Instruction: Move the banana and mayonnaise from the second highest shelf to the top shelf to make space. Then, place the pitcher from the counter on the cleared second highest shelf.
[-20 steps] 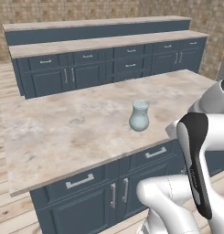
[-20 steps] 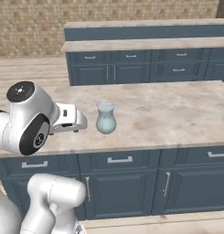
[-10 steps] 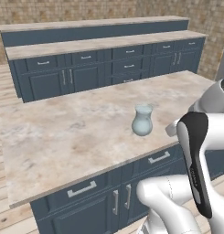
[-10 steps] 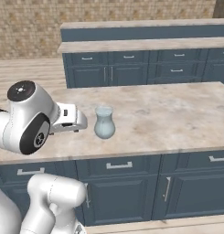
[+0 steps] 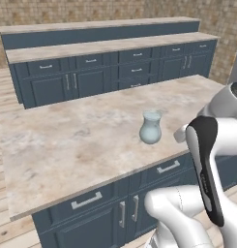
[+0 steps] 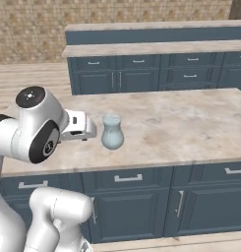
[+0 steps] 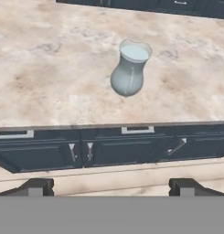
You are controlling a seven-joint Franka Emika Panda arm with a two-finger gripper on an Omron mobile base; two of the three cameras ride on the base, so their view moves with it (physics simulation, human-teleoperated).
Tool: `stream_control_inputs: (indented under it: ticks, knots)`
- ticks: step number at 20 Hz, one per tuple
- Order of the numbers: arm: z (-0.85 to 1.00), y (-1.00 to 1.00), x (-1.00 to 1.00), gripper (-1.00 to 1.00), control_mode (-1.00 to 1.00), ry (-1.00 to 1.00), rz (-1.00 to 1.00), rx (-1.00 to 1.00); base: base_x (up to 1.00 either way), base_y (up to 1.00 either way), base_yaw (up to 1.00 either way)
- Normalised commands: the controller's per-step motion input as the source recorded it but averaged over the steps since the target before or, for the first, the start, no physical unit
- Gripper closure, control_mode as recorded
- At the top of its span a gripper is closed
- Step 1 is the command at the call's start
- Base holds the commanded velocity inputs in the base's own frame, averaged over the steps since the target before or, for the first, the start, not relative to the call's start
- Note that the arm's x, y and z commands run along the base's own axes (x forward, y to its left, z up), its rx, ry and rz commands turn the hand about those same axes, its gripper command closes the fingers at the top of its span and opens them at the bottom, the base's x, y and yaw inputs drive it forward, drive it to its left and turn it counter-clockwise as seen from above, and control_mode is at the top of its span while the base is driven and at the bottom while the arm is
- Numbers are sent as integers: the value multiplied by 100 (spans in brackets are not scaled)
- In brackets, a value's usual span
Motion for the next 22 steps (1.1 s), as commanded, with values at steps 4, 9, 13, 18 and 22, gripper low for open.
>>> stream_control_inputs:
  ticks: [4, 9, 13, 18, 22]
  knots:
    - [-22, -13, 11, -100, -100, 0, 6, 3, 0, 0, 0]
    - [-37, -3, 5, -100, -100, -3, 7, 1, 0, 0, 0]
    - [-33, 0, 8, -100, -100, -1, 6, 0, 0, 0, 0]
    - [-23, 0, 12, -100, -100, -1, 6, 0, 0, 0, 0]
    - [-1, 0, 4, -100, -100, 0, 3, 0, 0, 0, 0]
